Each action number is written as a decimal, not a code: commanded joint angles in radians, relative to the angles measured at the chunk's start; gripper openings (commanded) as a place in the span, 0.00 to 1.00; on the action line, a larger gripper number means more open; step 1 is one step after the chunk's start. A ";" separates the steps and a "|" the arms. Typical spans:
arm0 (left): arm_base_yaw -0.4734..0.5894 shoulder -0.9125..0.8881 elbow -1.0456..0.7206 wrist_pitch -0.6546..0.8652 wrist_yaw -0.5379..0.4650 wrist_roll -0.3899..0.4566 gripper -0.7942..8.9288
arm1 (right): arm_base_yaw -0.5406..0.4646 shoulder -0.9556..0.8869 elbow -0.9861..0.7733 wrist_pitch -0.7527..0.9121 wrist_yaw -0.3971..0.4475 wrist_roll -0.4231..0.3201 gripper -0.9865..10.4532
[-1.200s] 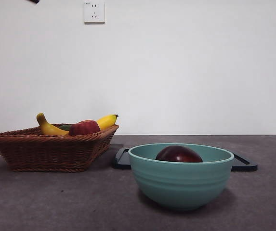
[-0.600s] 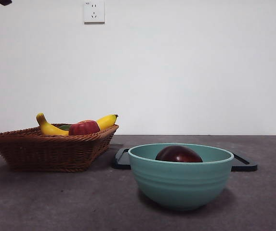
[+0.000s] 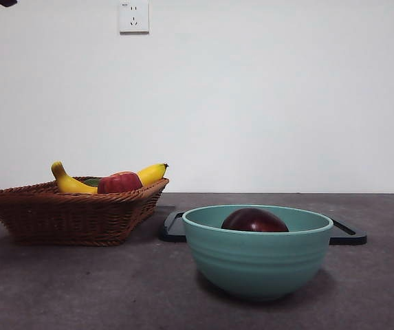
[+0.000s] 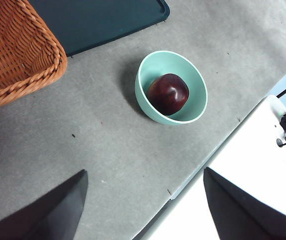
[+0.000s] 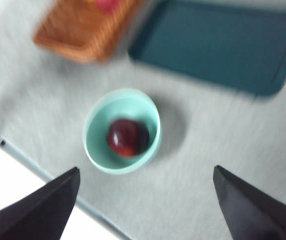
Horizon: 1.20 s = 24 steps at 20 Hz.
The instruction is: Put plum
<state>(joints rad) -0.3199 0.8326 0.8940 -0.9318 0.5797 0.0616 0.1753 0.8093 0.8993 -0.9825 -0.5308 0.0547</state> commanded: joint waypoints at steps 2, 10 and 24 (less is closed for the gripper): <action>-0.002 0.005 0.008 0.012 0.008 0.002 0.47 | 0.058 0.072 -0.118 0.171 0.001 0.087 0.42; -0.002 0.005 0.008 0.019 0.008 0.001 0.47 | 0.247 0.319 -0.209 0.494 0.142 0.159 0.39; -0.002 0.005 0.008 0.019 0.008 0.002 0.47 | 0.380 0.597 -0.209 0.721 0.277 0.193 0.12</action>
<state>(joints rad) -0.3199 0.8326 0.8940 -0.9222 0.5797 0.0612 0.5484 1.3918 0.6834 -0.2718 -0.2569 0.2379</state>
